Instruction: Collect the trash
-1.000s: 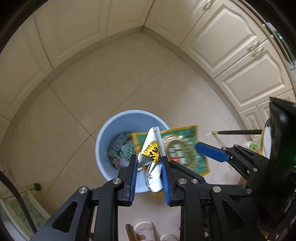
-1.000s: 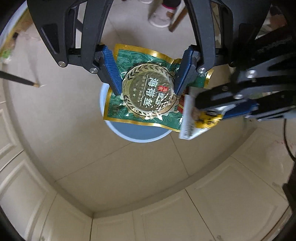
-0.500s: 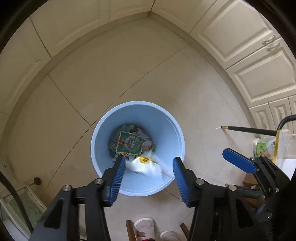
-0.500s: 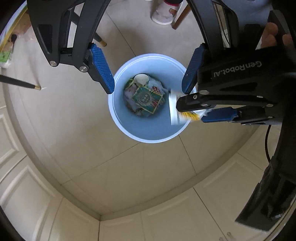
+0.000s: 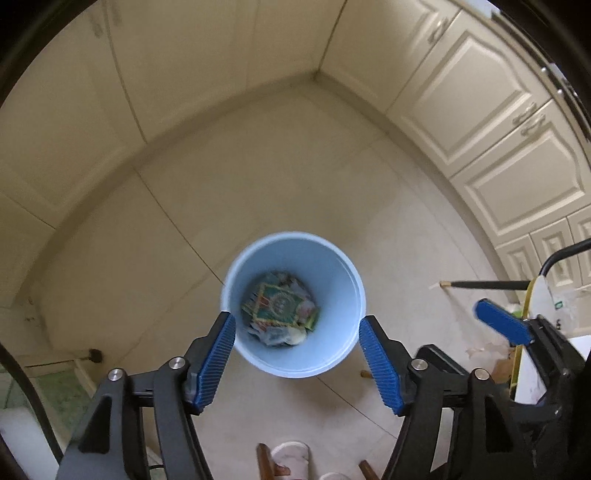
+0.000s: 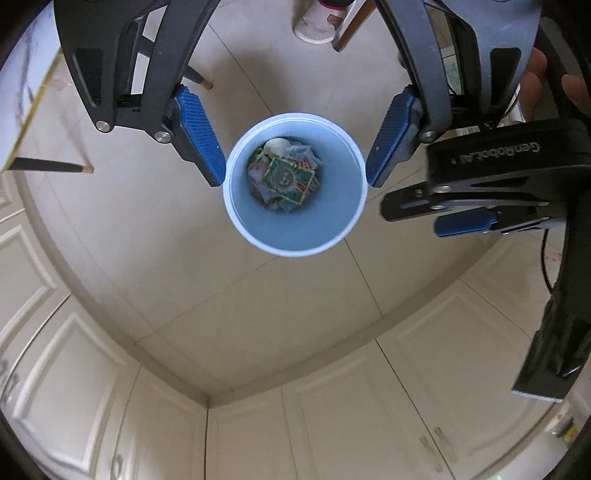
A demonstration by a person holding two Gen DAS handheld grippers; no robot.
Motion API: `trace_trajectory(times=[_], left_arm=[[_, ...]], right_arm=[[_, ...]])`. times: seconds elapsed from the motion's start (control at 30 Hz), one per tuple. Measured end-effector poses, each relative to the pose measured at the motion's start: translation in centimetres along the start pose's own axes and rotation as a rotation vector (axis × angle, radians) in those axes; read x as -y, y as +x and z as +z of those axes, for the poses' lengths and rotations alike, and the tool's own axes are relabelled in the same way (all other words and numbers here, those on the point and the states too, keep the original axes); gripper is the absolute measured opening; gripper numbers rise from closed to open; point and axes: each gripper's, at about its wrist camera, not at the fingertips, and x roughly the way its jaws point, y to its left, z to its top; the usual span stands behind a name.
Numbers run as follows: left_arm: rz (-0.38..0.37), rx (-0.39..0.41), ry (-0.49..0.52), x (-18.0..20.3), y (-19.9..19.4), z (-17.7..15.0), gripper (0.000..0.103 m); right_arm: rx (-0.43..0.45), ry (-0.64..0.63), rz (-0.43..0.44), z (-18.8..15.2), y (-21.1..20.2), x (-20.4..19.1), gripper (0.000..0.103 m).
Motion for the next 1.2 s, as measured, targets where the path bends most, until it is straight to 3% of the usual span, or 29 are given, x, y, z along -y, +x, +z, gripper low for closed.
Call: trace_trajectory(times=[0.07,0.2,0.23,0.4,0.53,0.6,0.77,0.9,1.2], left_arm=[[0.027,0.071,-0.006,-0.2,-3.1,-0.7,0.067],[0.063,0.193,-0.003,-0.3,-8.6,-2.0,0.074],[0.067,0.226,0.003,-0.1,-10.0,-2.6,0.076],[0.106,0.363,0.013,1.0,-16.1,-5.5,0.082],[0.128,0.408,0.042,3.4,-19.4,-8.6,0.096],[0.124,0.436,0.064,4.6,-21.1,-10.1,0.096],[0.083,0.555,0.088,9.9,-26.2,-17.2,0.096],[0.054,0.663,0.132,11.4,-30.0,-21.4,0.096],[-0.011,0.953,0.188,14.1,-35.7,-35.2,0.102]], right_arm=[[0.029,-0.008,-0.026,0.0,-2.4,-0.7,0.093],[0.098,-0.018,-0.059,0.0,-6.7,-2.0,0.097],[0.121,-0.023,-0.071,-0.1,-8.0,-2.3,0.103],[0.234,-0.058,-0.136,-0.8,-14.7,-4.3,0.103],[0.310,-0.069,-0.194,-2.0,-20.1,-5.4,0.103],[0.351,-0.066,-0.224,-2.7,-22.4,-5.7,0.103],[0.458,-0.068,-0.275,-5.1,-28.9,-6.4,0.103],[0.549,-0.067,-0.329,-7.6,-34.2,-6.9,0.103],[0.781,-0.038,-0.406,-13.9,-46.6,-9.2,0.103]])
